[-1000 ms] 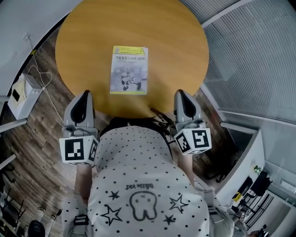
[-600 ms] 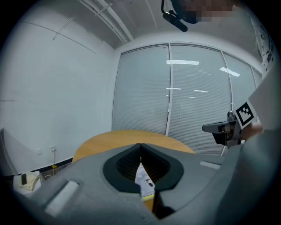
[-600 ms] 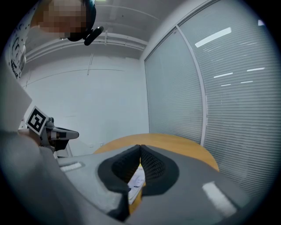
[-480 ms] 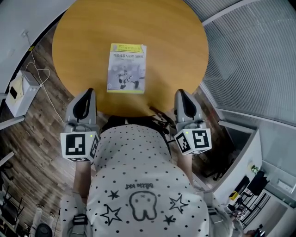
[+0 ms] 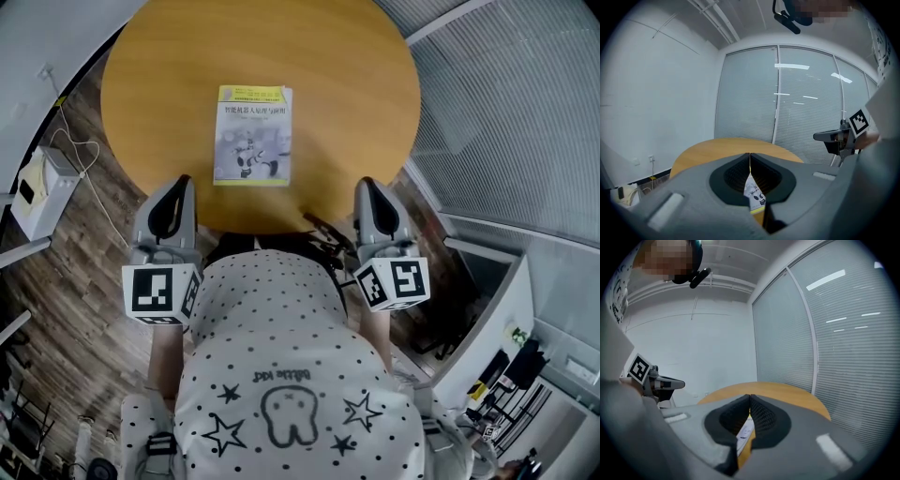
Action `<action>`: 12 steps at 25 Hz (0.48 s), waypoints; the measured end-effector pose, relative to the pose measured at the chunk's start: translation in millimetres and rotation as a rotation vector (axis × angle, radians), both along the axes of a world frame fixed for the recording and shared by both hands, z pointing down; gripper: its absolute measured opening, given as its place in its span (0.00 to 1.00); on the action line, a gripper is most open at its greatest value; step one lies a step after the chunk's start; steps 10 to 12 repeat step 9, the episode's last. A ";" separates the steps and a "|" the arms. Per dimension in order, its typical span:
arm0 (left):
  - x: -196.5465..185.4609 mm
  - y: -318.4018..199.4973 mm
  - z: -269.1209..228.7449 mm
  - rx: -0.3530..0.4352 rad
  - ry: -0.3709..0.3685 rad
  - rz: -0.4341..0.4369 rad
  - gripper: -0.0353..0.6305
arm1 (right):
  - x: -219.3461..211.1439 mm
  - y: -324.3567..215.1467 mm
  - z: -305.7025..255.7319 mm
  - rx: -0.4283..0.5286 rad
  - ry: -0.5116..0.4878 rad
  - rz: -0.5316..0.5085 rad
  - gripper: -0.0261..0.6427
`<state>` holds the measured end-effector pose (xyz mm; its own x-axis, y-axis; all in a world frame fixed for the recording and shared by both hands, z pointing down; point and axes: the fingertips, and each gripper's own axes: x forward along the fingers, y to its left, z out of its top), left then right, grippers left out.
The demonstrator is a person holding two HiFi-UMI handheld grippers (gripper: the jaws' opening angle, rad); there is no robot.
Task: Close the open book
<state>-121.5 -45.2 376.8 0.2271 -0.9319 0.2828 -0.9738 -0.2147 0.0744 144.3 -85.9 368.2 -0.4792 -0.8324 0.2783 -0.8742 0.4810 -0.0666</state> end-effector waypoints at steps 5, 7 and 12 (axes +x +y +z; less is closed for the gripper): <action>6.0 -3.1 -2.4 0.012 0.002 0.024 0.07 | 3.7 -0.6 0.1 0.003 -0.001 0.006 0.05; 7.9 -4.1 -3.8 0.017 -0.002 0.033 0.07 | 4.4 -0.5 -0.8 0.007 -0.003 0.008 0.05; 9.2 -5.4 -5.2 0.022 -0.008 0.042 0.07 | 4.1 -0.2 -1.5 0.011 -0.007 0.009 0.05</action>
